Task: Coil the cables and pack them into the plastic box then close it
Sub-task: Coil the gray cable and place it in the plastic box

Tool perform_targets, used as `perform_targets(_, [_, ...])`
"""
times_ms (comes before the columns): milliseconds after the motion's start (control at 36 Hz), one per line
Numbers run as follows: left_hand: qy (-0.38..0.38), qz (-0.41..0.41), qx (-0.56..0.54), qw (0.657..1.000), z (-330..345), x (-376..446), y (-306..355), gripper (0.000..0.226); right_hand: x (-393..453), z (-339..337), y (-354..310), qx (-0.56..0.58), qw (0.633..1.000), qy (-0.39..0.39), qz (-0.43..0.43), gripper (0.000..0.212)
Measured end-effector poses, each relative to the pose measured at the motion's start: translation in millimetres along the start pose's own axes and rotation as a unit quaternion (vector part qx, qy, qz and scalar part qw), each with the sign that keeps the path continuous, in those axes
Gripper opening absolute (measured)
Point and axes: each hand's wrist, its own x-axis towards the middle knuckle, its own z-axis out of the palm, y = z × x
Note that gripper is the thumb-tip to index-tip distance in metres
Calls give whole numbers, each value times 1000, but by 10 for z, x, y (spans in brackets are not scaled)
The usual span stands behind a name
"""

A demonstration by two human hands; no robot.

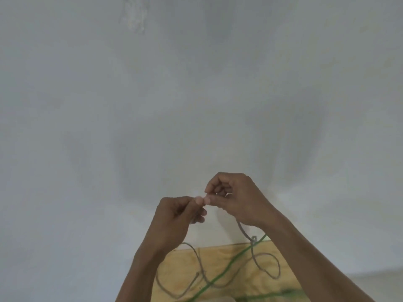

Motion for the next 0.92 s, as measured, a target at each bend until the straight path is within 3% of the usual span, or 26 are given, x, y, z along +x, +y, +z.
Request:
perform_targets(111, [22,-4,-90,996,100,-37,61,25,23,-234,87,95,995,-37,24,25])
perform_targets(194, [80,-33,-180,980,130,-88,77,34,-123,-387,299,113,986,-113,55,14])
perform_targets(278, [58,-59,-176,981,160,-195,95,34,-265,-434,458,154,982,-95,61,12])
perform_targets(389, [-20,-98,-203,974,319,-323,153,26,-233,-407,458,62,996,-60,7,10])
perform_targets(500, [9,-115,-283,952,495,-380,222,38,-179,-365,422,-13,998,-55,-29,9])
perform_targets(667, [15,-100,-370,924,800,-502,250,29,-231,-234,449,47,995,-78,-32,9])
perform_targets(750, [26,-75,-417,905,931,-507,294,31,-352,-100,508,86,990,-112,21,28])
perform_targets(917, [75,-55,-462,882,935,-404,329,33,-769,182,519,112,986,-119,44,35])
